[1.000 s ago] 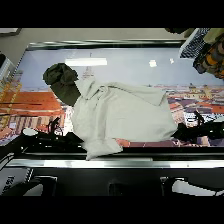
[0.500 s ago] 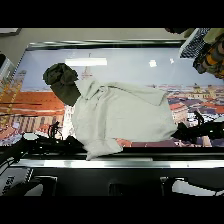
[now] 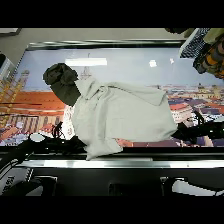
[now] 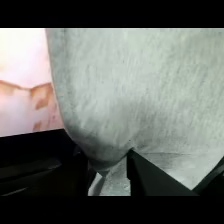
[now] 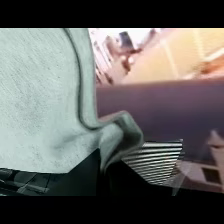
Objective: Fold the clothes and pants, and hang the long-sleeved shirts on hangers.
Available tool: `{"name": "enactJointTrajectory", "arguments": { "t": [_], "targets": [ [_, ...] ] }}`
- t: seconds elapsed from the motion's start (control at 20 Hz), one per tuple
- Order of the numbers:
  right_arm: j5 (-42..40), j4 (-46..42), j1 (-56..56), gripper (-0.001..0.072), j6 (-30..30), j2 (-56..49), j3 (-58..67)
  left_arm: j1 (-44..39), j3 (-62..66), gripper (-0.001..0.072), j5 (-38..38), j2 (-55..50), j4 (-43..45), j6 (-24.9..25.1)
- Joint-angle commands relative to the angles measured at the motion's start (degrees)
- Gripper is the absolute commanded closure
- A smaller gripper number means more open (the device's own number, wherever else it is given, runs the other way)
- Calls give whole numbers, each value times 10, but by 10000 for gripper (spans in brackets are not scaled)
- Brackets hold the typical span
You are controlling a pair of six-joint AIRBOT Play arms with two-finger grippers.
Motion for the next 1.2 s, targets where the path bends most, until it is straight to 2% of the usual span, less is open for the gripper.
{"name": "enactJointTrajectory", "arguments": {
  "t": [0.0,0.05,0.1,0.15,0.25,0.4,0.5,0.6,0.8,0.95,1.15],
  "targets": [
    [2,0,1,680,0,0,0,-17,1,558,47,0,2,-23],
    [5,1,1,680,0,0,0,-17,1,595,49,1,2,-23],
    [9,3,1,680,-1,0,0,-17,1,673,51,1,2,-23],
    [15,11,1,681,-9,2,0,-17,3,689,51,1,2,-22],
    [23,57,1,681,-38,12,0,-17,24,690,50,1,2,-20],
    [12,185,4,682,-87,54,5,-17,102,692,41,2,4,-11],
    [-13,212,31,683,-87,94,32,-17,185,692,25,2,18,-12],
    [-37,201,80,683,-55,125,98,-17,279,693,7,4,54,-24],
    [-106,158,154,683,31,172,315,-16,528,693,-68,19,247,-124],
    [-141,120,163,683,80,219,482,-16,719,693,-151,40,386,-205],
    [-147,3,163,683,147,314,612,-17,880,692,-219,96,522,-308]
  ]
}}
